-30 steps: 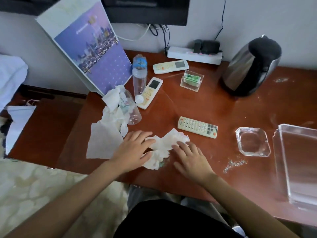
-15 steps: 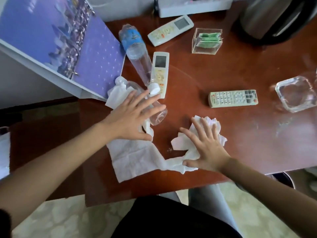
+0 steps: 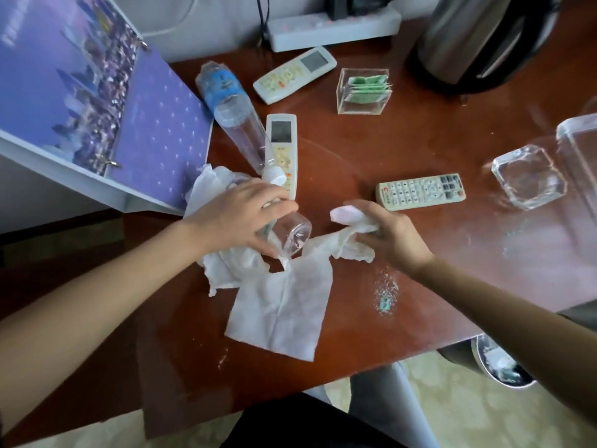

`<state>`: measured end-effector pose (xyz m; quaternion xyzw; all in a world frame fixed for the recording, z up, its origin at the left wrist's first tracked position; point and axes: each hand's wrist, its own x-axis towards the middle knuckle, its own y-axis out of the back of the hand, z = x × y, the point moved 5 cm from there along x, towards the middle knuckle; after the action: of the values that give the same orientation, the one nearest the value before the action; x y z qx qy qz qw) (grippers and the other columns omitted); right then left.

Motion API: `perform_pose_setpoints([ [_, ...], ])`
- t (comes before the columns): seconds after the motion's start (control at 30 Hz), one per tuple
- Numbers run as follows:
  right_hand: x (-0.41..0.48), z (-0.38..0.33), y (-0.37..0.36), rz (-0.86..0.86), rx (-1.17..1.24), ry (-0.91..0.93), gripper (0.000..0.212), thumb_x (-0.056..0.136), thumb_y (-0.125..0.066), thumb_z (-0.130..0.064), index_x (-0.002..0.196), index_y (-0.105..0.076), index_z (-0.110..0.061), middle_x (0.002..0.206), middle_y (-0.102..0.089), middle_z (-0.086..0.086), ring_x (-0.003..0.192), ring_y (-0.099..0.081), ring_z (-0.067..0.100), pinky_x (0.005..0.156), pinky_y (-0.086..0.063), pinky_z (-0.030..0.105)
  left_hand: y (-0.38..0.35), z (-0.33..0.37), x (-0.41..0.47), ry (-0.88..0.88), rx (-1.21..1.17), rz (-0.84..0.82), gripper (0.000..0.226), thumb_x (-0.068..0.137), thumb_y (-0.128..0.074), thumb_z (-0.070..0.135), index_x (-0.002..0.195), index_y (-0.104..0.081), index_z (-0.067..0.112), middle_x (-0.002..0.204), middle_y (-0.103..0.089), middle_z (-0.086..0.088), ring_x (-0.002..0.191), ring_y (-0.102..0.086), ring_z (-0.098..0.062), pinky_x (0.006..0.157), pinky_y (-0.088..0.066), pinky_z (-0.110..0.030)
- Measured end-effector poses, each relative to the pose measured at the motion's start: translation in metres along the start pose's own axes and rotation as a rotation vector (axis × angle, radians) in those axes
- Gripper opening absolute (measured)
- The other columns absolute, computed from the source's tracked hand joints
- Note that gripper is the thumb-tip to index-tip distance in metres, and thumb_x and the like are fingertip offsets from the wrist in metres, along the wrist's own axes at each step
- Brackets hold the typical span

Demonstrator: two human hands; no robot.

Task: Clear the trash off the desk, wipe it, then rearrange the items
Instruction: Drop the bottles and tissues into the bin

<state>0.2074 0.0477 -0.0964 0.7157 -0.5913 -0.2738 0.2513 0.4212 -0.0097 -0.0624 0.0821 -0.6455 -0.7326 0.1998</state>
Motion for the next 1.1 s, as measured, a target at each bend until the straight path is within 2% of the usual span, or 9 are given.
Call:
perform_pose_setpoints([
  [0.13, 0.014, -0.003, 0.029, 0.029, 0.120, -0.129, 0.040, 0.082, -0.066, -0.009, 0.118, -0.059, -0.023, 0.094, -0.067, -0.003, 0.083, -0.060, 0.014, 0.068, -0.041, 0.009, 0.034, 0.003, 0.007, 0.110, -0.160, 0.145, 0.074, 0.067, -0.058, 0.064, 0.118, -0.047, 0.011, 0.117, -0.050, -0.006, 0.106, -0.047, -0.020, 0.092, -0.040, -0.031],
  [0.23, 0.024, -0.012, 0.055, 0.032, 0.172, -0.163, 0.023, 0.084, -0.066, -0.012, 0.102, -0.061, -0.025, 0.087, -0.065, -0.007, 0.076, -0.059, 0.008, 0.059, -0.043, 0.009, 0.073, -0.002, 0.017, 0.394, -0.338, 0.187, 0.080, 0.058, -0.060, 0.067, 0.118, -0.052, 0.015, 0.112, -0.062, -0.001, 0.101, -0.055, -0.014, 0.079, -0.045, -0.026],
  [0.37, 0.041, -0.017, 0.091, 0.075, 0.236, -0.232, 0.005, 0.085, -0.065, -0.021, 0.090, -0.064, -0.020, 0.081, -0.065, -0.002, 0.067, -0.059, 0.008, 0.059, -0.045, 0.018, 0.095, -0.019, 0.027, 0.695, -0.760, 0.218, 0.051, 0.055, -0.064, 0.062, 0.096, -0.052, 0.034, 0.084, -0.061, 0.026, 0.080, -0.055, 0.015, 0.066, -0.036, -0.003],
  [0.53, 0.056, -0.006, 0.121, 0.151, 0.518, -0.396, 0.020, 0.085, -0.066, -0.025, 0.102, -0.065, -0.014, 0.088, -0.067, 0.004, 0.070, -0.065, 0.014, 0.056, -0.052, 0.024, 0.081, -0.015, 0.025, 0.704, -0.760, -0.173, 0.053, 0.054, -0.064, 0.075, 0.088, -0.059, 0.035, 0.089, -0.054, 0.027, 0.080, -0.050, 0.022, 0.063, -0.034, -0.006],
  [0.73, 0.064, -0.002, 0.113, 0.138, 0.465, -0.409, 0.014, 0.086, -0.065, -0.028, 0.097, -0.065, -0.020, 0.084, -0.066, -0.002, 0.071, -0.064, 0.014, 0.055, -0.051, 0.020, 0.020, 0.014, -0.017, 0.599, -0.495, -0.732, 0.071, 0.055, -0.053, 0.082, 0.112, -0.052, 0.040, 0.139, -0.027, 0.016, 0.130, -0.023, -0.010, 0.101, -0.035, -0.036],
  [0.87, 0.062, -0.017, 0.068, -0.102, 0.204, -0.272, 0.018, 0.084, -0.066, -0.034, 0.089, -0.064, -0.017, 0.086, -0.063, -0.001, 0.068, -0.058, 0.010, 0.057, -0.046, 0.018, -0.009, 0.024, -0.036, 0.655, -0.477, -0.755, 0.057, 0.067, -0.064, 0.065, 0.117, -0.049, 0.042, 0.151, -0.004, 0.017, 0.139, 0.003, -0.014, 0.108, -0.023, -0.052],
  [0.93, 0.061, -0.023, 0.039, -0.172, 0.120, -0.187, 0.019, 0.083, -0.067, -0.034, 0.095, -0.063, -0.020, 0.107, -0.056, -0.003, 0.086, -0.056, 0.011, 0.062, -0.047, 0.012, -0.020, 0.021, -0.042, 0.687, -0.489, -0.676, 0.063, 0.067, -0.064, 0.065, 0.122, -0.050, 0.037, 0.149, -0.016, 0.012, 0.136, -0.003, -0.013, 0.108, -0.024, -0.049],
  [1.03, 0.057, -0.020, -0.007, -0.283, -0.105, -0.044, 0.033, 0.080, -0.071, -0.028, 0.111, -0.065, -0.019, 0.138, -0.041, 0.002, 0.121, -0.034, 0.024, 0.097, -0.037, 0.035, -0.024, 0.014, -0.045, 0.736, -0.547, -0.542, 0.072, 0.055, -0.054, 0.076, 0.107, -0.057, 0.025, 0.119, -0.048, 0.012, 0.120, -0.034, -0.013, 0.097, -0.037, -0.036],
  [1.1, 0.052, -0.017, -0.026, -0.286, -0.194, 0.025, 0.036, 0.077, -0.074, -0.021, 0.112, -0.066, -0.015, 0.142, -0.040, 0.005, 0.124, -0.030, 0.029, 0.100, -0.031, 0.041, -0.019, 0.010, -0.047, 0.787, -0.649, -0.461, 0.074, 0.049, -0.052, 0.077, 0.098, -0.058, 0.022, 0.100, -0.054, 0.011, 0.101, -0.049, -0.013, 0.086, -0.044, -0.035],
])
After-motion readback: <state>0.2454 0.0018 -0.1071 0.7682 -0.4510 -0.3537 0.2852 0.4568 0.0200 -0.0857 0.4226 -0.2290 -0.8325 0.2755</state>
